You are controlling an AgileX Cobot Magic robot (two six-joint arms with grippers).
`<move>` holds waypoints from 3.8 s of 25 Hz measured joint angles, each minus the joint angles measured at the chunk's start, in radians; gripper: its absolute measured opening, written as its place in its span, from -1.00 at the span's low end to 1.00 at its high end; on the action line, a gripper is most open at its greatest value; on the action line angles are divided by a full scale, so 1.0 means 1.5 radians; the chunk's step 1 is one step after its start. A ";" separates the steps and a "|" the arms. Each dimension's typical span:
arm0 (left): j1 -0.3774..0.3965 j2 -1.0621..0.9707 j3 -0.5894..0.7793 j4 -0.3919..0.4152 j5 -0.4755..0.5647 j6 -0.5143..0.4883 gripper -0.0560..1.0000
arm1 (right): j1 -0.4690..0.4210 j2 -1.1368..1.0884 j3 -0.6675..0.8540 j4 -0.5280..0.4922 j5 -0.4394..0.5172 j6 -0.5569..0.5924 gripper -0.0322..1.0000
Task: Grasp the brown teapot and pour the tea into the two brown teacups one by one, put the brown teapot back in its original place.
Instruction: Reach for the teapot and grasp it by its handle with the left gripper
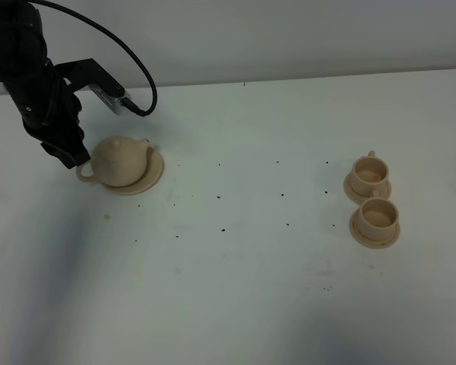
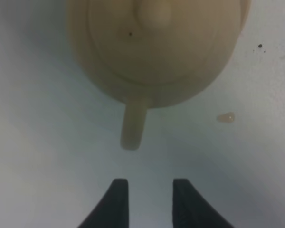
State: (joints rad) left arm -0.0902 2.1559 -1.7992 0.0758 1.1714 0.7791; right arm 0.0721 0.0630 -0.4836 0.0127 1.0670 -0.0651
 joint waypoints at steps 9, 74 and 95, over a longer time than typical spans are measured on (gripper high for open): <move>0.000 0.015 -0.009 -0.001 -0.004 0.015 -0.39 | 0.000 0.000 0.000 0.000 0.000 0.000 -0.30; 0.000 0.057 -0.021 -0.035 -0.048 0.028 -0.33 | 0.000 0.000 0.000 0.000 0.000 0.000 -0.30; 0.000 0.068 -0.021 -0.031 -0.043 0.028 -0.41 | 0.000 0.000 0.000 0.000 0.000 0.000 -0.30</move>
State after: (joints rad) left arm -0.0902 2.2575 -1.8310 0.0289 1.1074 0.8215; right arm 0.0721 0.0630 -0.4836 0.0127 1.0670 -0.0652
